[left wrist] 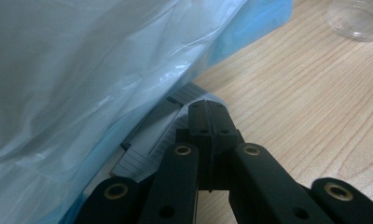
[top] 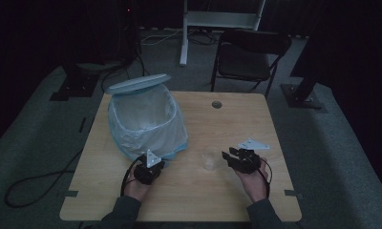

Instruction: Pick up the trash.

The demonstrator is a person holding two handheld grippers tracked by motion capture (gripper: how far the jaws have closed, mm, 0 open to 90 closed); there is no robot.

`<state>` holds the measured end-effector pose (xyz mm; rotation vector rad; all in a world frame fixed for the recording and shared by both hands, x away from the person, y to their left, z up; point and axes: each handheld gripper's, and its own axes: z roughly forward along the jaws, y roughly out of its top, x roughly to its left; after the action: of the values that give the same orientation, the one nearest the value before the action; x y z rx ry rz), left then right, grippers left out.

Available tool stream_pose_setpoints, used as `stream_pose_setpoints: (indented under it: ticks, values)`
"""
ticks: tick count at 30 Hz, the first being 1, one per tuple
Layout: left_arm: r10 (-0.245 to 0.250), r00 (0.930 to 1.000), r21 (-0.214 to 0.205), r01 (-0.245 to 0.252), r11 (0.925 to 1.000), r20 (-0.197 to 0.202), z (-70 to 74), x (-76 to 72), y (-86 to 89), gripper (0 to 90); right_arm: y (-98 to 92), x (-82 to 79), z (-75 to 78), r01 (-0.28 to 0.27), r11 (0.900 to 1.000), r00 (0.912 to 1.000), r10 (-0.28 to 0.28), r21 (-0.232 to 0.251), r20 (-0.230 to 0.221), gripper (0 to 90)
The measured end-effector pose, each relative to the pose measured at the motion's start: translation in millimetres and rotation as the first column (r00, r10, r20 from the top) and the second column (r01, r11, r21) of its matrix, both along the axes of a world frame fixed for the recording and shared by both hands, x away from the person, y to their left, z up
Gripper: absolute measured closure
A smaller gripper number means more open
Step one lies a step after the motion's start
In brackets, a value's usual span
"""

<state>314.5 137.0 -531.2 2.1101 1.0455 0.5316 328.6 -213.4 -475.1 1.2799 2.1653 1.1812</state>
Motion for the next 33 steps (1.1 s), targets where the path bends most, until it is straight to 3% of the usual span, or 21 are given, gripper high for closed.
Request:
stream_pose_setpoints:
  ticks: [9,17,26,33]
  values:
    - [-0.001,1.0000,0.002,0.001,1.0000,0.002,0.0,-0.2,-0.2,90.0,3.0,2.2,5.6,0.000,0.9996,0.9998,0.000,0.029,0.019,59.1]
    - [-0.001,1.0000,0.002,0.001,1.0000,0.002,0.0,-0.1,-0.1,90.0,6.5,4.3,10.6,-0.010,0.9997,0.9994,0.010,0.024,0.033,59.1]
    - [-0.001,1.0000,0.001,0.001,1.0000,0.003,-0.2,-0.2,0.0,90.0,5.6,2.5,0.7,-0.043,0.9990,0.9986,0.043,0.012,-0.029,62.1]
    - [-0.001,1.0000,0.003,0.001,1.0000,0.004,0.0,-0.3,-0.3,90.0,-5.7,-7.8,-8.2,-0.072,0.9972,0.9951,0.073,0.018,-0.067,71.3]
